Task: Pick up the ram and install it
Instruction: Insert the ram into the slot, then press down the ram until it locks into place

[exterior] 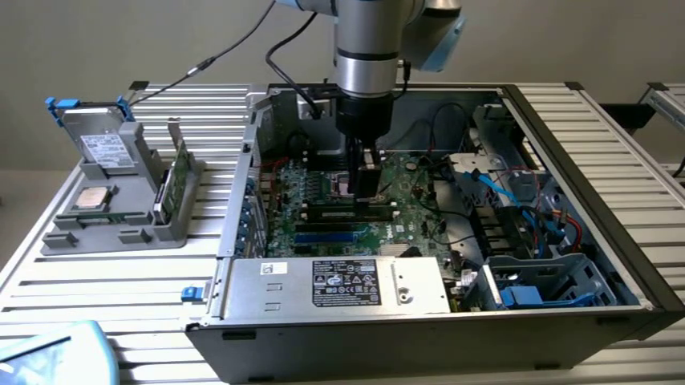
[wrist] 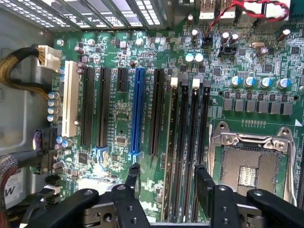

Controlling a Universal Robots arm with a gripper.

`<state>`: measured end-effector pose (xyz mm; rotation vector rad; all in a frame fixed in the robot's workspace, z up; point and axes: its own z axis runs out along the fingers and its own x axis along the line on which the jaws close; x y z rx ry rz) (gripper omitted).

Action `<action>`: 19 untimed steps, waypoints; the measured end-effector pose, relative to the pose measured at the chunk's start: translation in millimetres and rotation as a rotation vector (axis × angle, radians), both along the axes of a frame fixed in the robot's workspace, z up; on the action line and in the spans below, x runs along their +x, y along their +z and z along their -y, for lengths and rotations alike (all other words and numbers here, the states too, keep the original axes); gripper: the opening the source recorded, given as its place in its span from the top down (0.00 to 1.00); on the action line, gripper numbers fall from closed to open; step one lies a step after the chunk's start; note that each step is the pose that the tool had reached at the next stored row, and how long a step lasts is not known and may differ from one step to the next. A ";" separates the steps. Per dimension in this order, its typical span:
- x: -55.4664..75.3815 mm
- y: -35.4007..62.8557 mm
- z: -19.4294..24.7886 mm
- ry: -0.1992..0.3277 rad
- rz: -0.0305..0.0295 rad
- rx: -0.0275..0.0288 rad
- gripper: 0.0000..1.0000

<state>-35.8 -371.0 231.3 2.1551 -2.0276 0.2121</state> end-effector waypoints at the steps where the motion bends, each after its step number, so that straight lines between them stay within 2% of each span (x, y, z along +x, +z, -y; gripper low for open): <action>1: -0.3 0.8 0.0 0.000 0.0001 0.0001 0.44; 2: -0.6 1.7 0.0 0.000 0.0001 0.0001 0.51; 3: -1.1 2.4 0.0 0.000 0.0001 0.0001 0.51; 5: -2.3 3.7 0.0 0.000 0.0002 0.0002 0.63; 6: -2.9 4.0 0.0 0.000 0.0001 0.0001 0.63; 7: -3.6 4.0 -0.1 0.000 0.0002 0.0003 0.75; 8: -4.1 4.0 -0.1 0.000 0.0002 0.0003 0.75; 10: -4.1 4.1 0.0 0.000 0.0002 0.0002 0.87; 12: -4.1 4.1 0.0 0.000 0.0001 0.0001 0.90; 19: -4.2 4.1 0.0 0.000 0.0001 0.0002 0.90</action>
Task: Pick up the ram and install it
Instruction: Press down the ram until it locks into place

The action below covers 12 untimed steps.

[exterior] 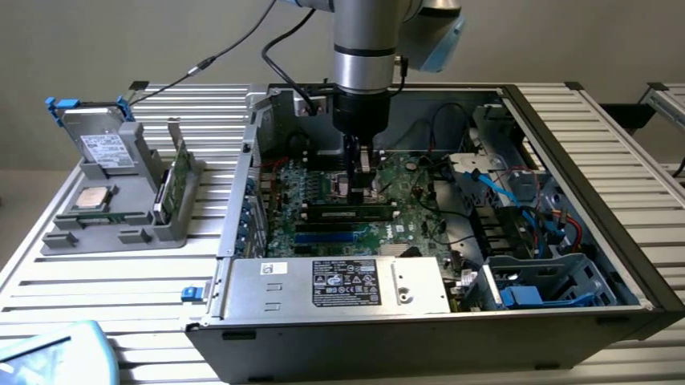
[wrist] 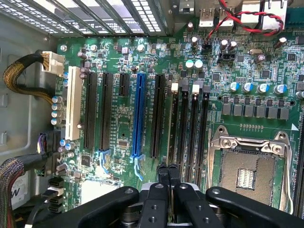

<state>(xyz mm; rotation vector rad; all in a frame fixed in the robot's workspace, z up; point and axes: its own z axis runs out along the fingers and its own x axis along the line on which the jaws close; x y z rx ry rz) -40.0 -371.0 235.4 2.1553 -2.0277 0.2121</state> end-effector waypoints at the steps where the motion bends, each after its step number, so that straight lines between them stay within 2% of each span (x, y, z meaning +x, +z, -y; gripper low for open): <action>1: 0.0 0.0 0.0 0.000 0.0000 -0.0001 0.90; 9: 0.6 0.1 0.2 0.000 -0.0001 -0.0001 0.90; 12: 7.3 0.0 2.3 0.000 -0.0001 0.0020 0.90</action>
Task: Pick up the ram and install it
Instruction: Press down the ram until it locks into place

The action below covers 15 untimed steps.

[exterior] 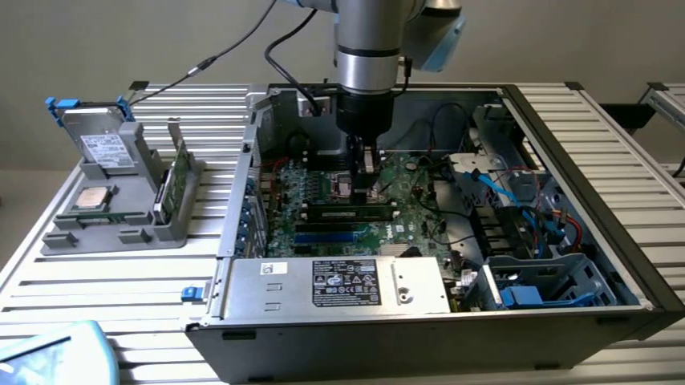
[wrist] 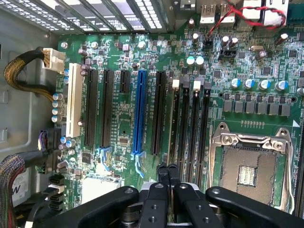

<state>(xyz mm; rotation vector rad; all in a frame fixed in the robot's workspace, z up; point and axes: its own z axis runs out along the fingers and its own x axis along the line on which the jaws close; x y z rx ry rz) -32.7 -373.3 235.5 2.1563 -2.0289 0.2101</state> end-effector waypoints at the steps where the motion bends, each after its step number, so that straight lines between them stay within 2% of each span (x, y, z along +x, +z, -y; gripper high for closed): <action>1: 2.7 0.0 0.8 0.000 0.0000 0.0011 0.90; 6: 18.4 -0.1 3.6 0.000 -0.0003 0.0056 0.90; 15: 19.1 -2.4 3.9 0.000 0.0002 0.0112 0.90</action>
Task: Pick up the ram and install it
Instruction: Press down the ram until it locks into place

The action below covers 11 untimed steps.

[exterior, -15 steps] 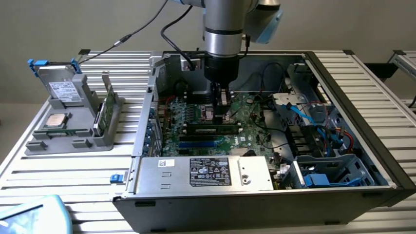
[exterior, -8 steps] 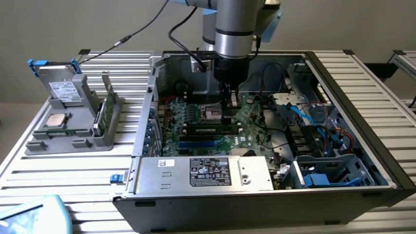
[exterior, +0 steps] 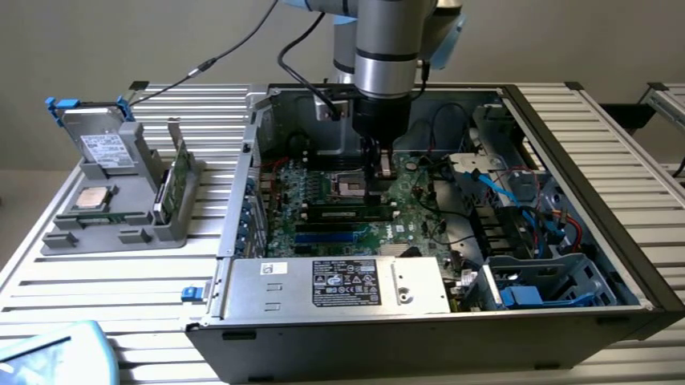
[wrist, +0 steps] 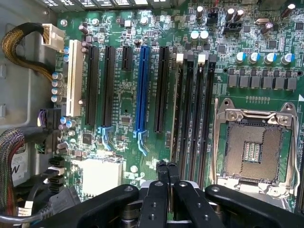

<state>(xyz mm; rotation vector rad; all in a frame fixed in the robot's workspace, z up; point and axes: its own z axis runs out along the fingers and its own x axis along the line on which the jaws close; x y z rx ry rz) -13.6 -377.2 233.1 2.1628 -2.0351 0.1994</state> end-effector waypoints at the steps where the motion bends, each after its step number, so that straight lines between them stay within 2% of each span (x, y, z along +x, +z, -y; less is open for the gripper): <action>1: 0.0 -0.3 0.0 0.000 0.0000 0.0007 0.90; 11: 0.5 -5.6 0.0 -0.001 0.0000 0.0079 0.90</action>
